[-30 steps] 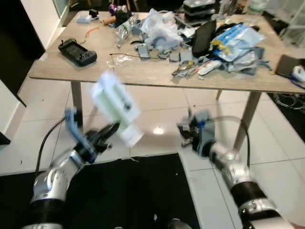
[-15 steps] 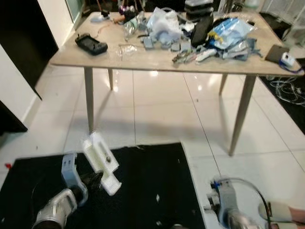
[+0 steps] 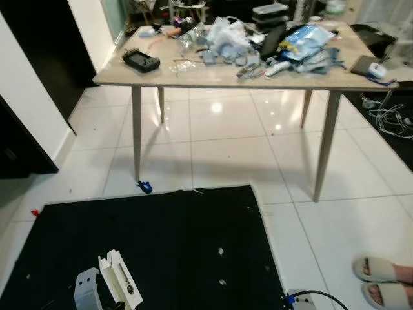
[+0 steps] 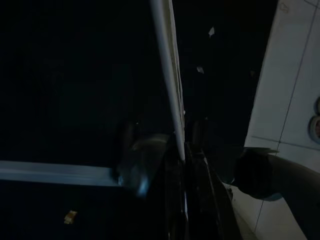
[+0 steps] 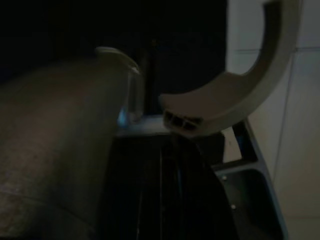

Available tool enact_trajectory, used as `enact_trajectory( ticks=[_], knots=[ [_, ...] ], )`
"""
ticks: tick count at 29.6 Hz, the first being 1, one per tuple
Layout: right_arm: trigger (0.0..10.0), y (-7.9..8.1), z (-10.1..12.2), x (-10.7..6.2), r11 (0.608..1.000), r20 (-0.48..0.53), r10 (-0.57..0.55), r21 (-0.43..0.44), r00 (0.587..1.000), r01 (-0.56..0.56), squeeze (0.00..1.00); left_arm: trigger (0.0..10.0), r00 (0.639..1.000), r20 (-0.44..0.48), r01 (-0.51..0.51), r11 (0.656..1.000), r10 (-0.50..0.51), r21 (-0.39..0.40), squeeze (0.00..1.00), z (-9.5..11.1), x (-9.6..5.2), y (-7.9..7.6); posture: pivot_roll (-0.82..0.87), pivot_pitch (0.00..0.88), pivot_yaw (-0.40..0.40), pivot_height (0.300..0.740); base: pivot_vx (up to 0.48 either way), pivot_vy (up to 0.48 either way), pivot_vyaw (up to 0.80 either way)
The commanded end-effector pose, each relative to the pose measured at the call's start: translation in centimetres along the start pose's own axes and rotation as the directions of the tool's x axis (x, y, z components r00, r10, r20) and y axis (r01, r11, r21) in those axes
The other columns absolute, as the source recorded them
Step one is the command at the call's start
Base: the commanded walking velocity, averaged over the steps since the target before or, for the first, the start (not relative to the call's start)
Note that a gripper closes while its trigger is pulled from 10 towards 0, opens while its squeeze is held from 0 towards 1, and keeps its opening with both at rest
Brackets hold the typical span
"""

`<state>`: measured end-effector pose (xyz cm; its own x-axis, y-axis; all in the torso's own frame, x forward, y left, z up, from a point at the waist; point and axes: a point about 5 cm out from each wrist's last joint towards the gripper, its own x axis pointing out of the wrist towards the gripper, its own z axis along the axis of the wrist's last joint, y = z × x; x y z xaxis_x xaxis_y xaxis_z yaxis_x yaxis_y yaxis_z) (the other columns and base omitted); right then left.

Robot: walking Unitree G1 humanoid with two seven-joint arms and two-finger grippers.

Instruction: Picking trash to rubbish bin

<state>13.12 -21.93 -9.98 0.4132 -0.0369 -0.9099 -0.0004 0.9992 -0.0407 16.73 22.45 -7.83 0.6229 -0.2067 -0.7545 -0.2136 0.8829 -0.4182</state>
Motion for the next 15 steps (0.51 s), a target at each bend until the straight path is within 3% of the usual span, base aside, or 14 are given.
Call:
enact_trajectory(
  ticks=[1, 15],
  knots=[
    [10.0, 1.0, -1.9, -0.1, 1.000, -0.077, 0.022, -0.016, 0.997, -0.024, 0.00, 10.0, 0.998, -0.058, -0.039, 0.999, 0.039, -0.004, 0.00, -1.9, -0.5, 0.7, 0.03, 0.097, 0.069, 0.740, -0.352, 0.000, 0.00],
    [10.0, 0.3, -0.7, 0.0, 0.999, -0.066, 0.006, -0.053, 0.998, -0.010, 0.00, 10.0, 0.996, -0.083, -0.038, 0.999, 0.038, -0.003, 0.00, -3.0, -0.1, -0.2, 0.03, 0.094, 0.059, 0.740, -0.361, 0.000, 0.00]
  ],
)
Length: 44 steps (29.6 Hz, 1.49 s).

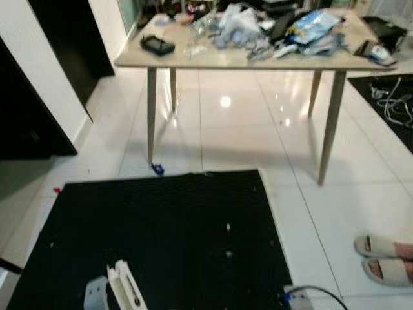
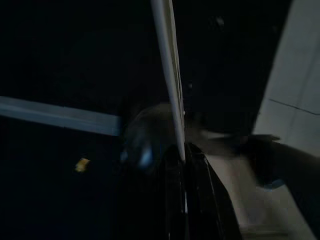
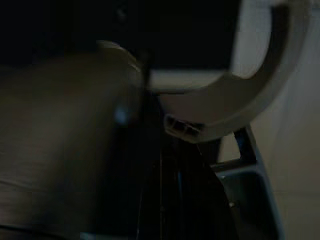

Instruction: Picking trash to rubbish bin

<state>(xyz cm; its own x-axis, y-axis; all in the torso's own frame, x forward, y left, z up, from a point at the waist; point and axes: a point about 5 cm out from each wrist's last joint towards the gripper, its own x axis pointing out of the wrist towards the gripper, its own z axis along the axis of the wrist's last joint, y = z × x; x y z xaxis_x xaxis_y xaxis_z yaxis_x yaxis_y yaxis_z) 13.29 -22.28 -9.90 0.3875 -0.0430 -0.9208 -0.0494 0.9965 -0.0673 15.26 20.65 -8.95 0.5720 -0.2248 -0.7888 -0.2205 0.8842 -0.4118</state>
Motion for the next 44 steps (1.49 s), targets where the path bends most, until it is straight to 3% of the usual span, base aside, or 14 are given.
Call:
enact_trajectory(
  ticks=[1, 13, 29, 44],
  knots=[
    [10.0, 0.8, -0.8, 0.1, 1.000, -0.038, 0.014, -0.004, 0.999, -0.014, 0.00, 10.0, 0.999, -0.017, -0.031, 1.000, 0.031, -0.004, 0.00, -0.6, -0.3, 0.6, 0.03, 0.094, 0.059, 0.740, -0.334, 0.000, -0.44],
    [10.0, 1.4, -0.8, 0.2, 1.000, -0.053, 0.020, -0.014, 0.998, -0.020, 0.00, 10.0, 0.984, -0.064, -0.157, 0.983, 0.164, 0.096, 0.00, -1.1, -0.5, 1.5, 0.03, 0.094, 0.064, 0.740, 0.000, 0.000, -0.80],
    [10.0, 0.5, -2.5, -0.2, 1.000, -0.082, 0.000, -0.017, 0.997, -0.002, 0.00, 10.0, 0.972, -0.123, -0.172, 0.962, 0.201, 0.211, 0.00, -2.3, -0.5, 1.3, 0.03, 0.101, 0.068, 0.740, 0.000, 0.000, -0.80],
    [10.0, 1.0, -2.6, -0.1, 1.000, -0.082, 0.003, -0.030, 0.997, -0.005, 0.00, 10.0, 0.968, -0.132, -0.174, 0.953, 0.211, 0.249, 0.00, -2.3, -0.5, 1.3, 0.03, 0.088, 0.067, 0.740, 0.000, 0.000, -0.80]
  ],
)
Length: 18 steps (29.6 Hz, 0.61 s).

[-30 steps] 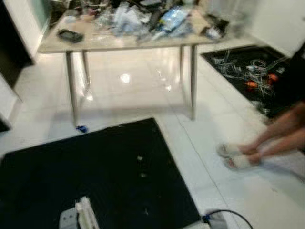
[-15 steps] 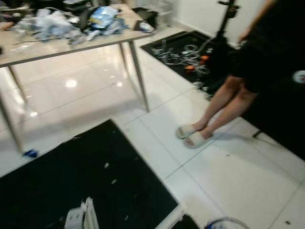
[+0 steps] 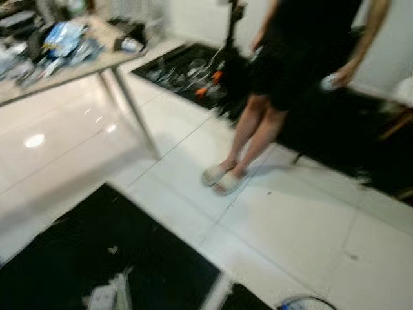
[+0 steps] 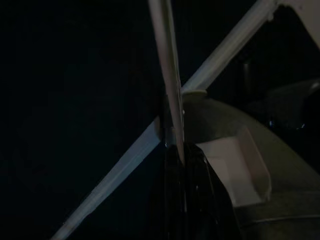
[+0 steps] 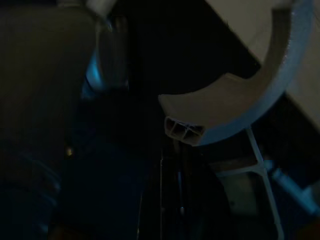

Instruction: Picking trash to rubbish bin

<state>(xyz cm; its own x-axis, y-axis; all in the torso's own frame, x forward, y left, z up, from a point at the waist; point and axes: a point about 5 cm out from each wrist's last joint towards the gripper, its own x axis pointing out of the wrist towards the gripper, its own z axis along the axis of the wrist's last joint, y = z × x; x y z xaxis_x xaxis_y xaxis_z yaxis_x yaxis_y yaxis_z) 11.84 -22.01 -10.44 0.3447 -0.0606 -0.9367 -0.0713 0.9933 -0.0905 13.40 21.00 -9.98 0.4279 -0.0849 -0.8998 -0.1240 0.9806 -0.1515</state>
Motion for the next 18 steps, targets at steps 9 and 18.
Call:
enact_trajectory(
  ticks=[9, 18],
  knots=[
    [10.0, 0.5, -1.1, 0.0, 1.000, -0.035, 0.015, -0.001, 0.999, -0.015, 0.00, 10.0, 0.999, -0.030, -0.012, 1.000, 0.013, 0.021, 0.00, -0.8, 0.0, 0.0, 0.02, 0.090, 0.065, 0.740, 0.000, 0.000, -0.80],
    [10.0, -0.6, -1.2, -0.2, 0.999, -0.033, -0.022, 0.031, 0.999, 0.023, 0.00, 10.0, 0.999, -0.027, -0.044, 0.999, 0.045, 0.027, 0.00, -1.1, -0.1, 0.2, 0.03, 0.093, 0.060, 0.740, 0.000, 0.000, -0.80]
  ],
)
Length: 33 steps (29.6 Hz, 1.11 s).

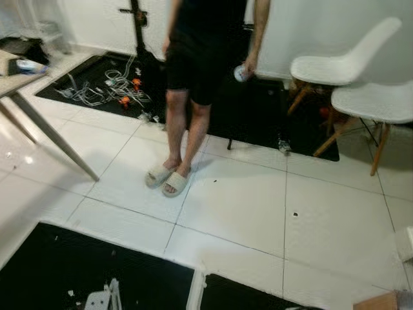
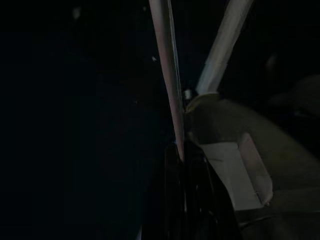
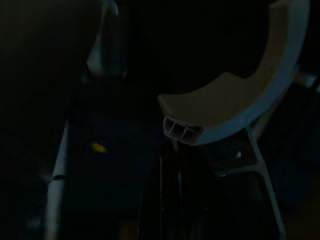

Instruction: Picking trash to rubbish bin

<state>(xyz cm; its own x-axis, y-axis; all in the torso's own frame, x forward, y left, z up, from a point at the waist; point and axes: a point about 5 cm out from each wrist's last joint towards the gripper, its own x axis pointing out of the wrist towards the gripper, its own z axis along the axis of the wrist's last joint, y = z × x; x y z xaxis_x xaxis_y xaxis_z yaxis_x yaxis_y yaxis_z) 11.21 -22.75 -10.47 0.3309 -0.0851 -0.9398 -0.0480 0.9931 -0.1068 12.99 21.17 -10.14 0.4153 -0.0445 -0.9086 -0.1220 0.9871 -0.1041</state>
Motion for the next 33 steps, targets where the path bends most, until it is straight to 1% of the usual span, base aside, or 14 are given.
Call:
enact_trajectory(
  ticks=[1, 8, 16, 20, 23, 24, 25, 27, 28, 29, 30, 31, 32, 33],
  knots=[
    [10.0, 0.0, -0.4, 0.0, 1.000, -0.013, -0.009, 0.025, 1.000, 0.010, 0.00, 10.0, 1.000, -0.015, -0.016, 1.000, 0.016, 0.003, 0.00, -0.7, -0.1, 0.4, 0.03, 0.093, 0.057, 0.740, 0.000, 0.000, -0.80],
    [10.0, 0.4, 0.6, 0.1, 0.999, 0.009, -0.020, 0.046, 1.000, 0.020, 0.00, 10.0, 0.999, 0.000, -0.044, 0.999, 0.044, 0.017, 0.00, -0.1, -0.3, 1.2, 0.02, 0.094, 0.074, 0.740, 0.000, 0.000, -0.80],
    [10.0, 1.0, -2.1, -0.1, 0.999, -0.050, -0.009, 0.045, 0.999, 0.011, 0.00, 10.0, 0.995, 0.041, -0.090, 0.996, 0.091, -0.008, 0.00, 1.2, -0.5, 2.2, 0.05, 0.070, 0.066, 0.740, 0.000, 0.000, -0.80],
    [10.0, 0.9, -1.9, -0.1, 0.999, -0.048, -0.010, 0.033, 0.999, 0.012, 0.00, 10.0, 0.992, 0.079, -0.096, 0.995, 0.098, -0.035, 0.00, 2.3, -0.5, 2.4, 0.04, 0.055, 0.069, 0.740, 0.000, 0.000, -0.80],
    [10.0, 1.1, 1.1, 0.2, 0.991, 0.057, 0.024, 0.133, 0.998, -0.032, 0.00, 10.0, 0.990, 0.086, -0.113, 0.993, 0.114, -0.021, 0.00, 2.6, -0.6, 2.7, 0.07, 0.053, 0.042, 0.740, 0.000, 0.000, -0.80],
    [10.0, 1.1, 1.1, 0.2, 0.991, 0.057, 0.024, 0.133, 0.998, -0.032, 0.00, 10.0, 0.990, 0.086, -0.113, 0.993, 0.114, -0.021, 0.00, 2.6, -0.6, 2.7, 0.07, 0.053, 0.042, 0.740, 0.000, 0.000, -0.80],
    [10.0, 1.4, 3.4, 0.2, 0.979, 0.141, 0.074, 0.177, 0.987, -0.098, 0.00, 10.0, 0.988, 0.097, -0.117, 0.993, 0.119, -0.033, 0.00, 2.7, -0.6, 2.7, 0.08, 0.048, 0.038, 0.740, 0.000, 0.000, -0.80],
    [10.0, 1.4, 3.4, 0.2, 0.979, 0.141, 0.074, 0.177, 0.987, -0.098, 0.00, 10.0, 0.988, 0.097, -0.117, 0.993, 0.119, -0.033, 0.00, 2.7, -0.6, 2.7, 0.08, 0.048, 0.038, 0.740, 0.000, 0.000, -0.80],
    [10.0, 1.5, 6.5, 0.0, 0.955, 0.258, 0.120, 0.235, 0.959, -0.183, 0.00, 10.0, 0.987, 0.093, -0.123, 0.991, 0.128, -0.051, 0.00, 2.3, -0.6, 2.8, 0.10, 0.027, 0.028, 0.740, 0.000, 0.000, -0.80],
    [10.0, 1.5, 6.5, 0.0, 0.955, 0.258, 0.120, 0.235, 0.959, -0.183, 0.00, 10.0, 0.987, 0.093, -0.123, 0.991, 0.128, -0.051, 0.00, 2.3, -0.6, 2.8, 0.10, 0.027, 0.028, 0.740, 0.000, 0.000, -0.80],
    [10.0, 1.4, 9.0, -0.4, 0.932, 0.348, 0.141, 0.269, 0.927, -0.243, 0.00, 10.0, 0.987, 0.084, -0.131, 0.990, 0.135, -0.060, 0.00, 1.9, -0.6, 2.9, 0.10, 0.019, 0.025, 0.740, 0.000, 0.000, -0.80],
    [10.0, 1.0, 12.4, -1.2, 0.895, 0.477, 0.153, 0.304, 0.865, -0.326, 0.00, 10.0, 0.987, 0.069, -0.141, 0.987, 0.147, -0.073, 0.00, 1.2, -0.7, 3.0, 0.11, 0.005, 0.022, 0.740, 0.000, 0.000, -0.80],
    [10.0, 0.5, 14.1, -1.6, 0.888, 0.530, 0.131, 0.313, 0.838, -0.337, 0.00, 10.0, 0.986, 0.062, -0.147, 0.986, 0.152, -0.076, 0.00, 1.0, -0.7, 3.1, 0.12, 0.000, 0.021, 0.740, 0.000, 0.000, -0.80],
    [10.0, 0.5, 14.1, -1.6, 0.888, 0.530, 0.131, 0.313, 0.838, -0.337, 0.00, 10.0, 0.986, 0.062, -0.147, 0.986, 0.152, -0.076, 0.00, 1.0, -0.7, 3.1, 0.12, 0.000, 0.021, 0.740, 0.000, 0.000, -0.80]
  ],
)
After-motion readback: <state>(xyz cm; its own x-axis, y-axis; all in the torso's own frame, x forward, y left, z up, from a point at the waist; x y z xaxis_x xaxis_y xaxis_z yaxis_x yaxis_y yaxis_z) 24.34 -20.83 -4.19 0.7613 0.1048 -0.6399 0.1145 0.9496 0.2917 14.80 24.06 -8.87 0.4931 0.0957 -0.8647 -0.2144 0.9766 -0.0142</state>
